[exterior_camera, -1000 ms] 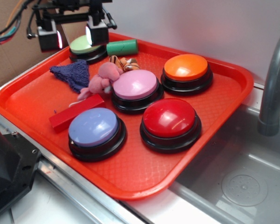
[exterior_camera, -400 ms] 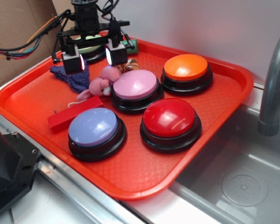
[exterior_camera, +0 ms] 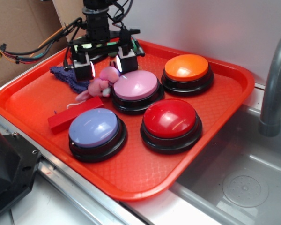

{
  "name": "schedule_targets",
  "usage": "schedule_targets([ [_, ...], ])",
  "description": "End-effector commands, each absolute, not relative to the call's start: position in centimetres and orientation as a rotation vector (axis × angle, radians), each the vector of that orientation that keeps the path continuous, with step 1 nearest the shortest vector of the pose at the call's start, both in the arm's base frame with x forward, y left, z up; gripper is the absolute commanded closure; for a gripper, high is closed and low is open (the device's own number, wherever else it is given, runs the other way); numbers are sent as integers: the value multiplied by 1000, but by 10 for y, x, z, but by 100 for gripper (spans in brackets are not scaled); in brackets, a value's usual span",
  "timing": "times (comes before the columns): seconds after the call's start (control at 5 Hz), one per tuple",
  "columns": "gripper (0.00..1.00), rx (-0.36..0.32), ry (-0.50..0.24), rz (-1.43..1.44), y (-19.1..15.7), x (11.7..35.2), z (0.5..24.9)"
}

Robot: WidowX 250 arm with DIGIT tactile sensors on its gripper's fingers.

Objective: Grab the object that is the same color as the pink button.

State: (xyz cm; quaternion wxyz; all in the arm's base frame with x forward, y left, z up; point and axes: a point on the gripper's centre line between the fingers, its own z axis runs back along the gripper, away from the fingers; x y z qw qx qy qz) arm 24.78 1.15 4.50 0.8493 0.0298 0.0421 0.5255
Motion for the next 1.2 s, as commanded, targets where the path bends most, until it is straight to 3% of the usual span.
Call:
schedule_targets([
  [0.0,42,40,57,1141,18,244,49],
  [0.2,100,16,66,1150,19,243,49],
  [0.6,100,-1,35,1152,20,238,57],
  [0.8,100,49,-29,1085,23,232,79],
  [1.0,100,98,-28,953,27,227,106],
])
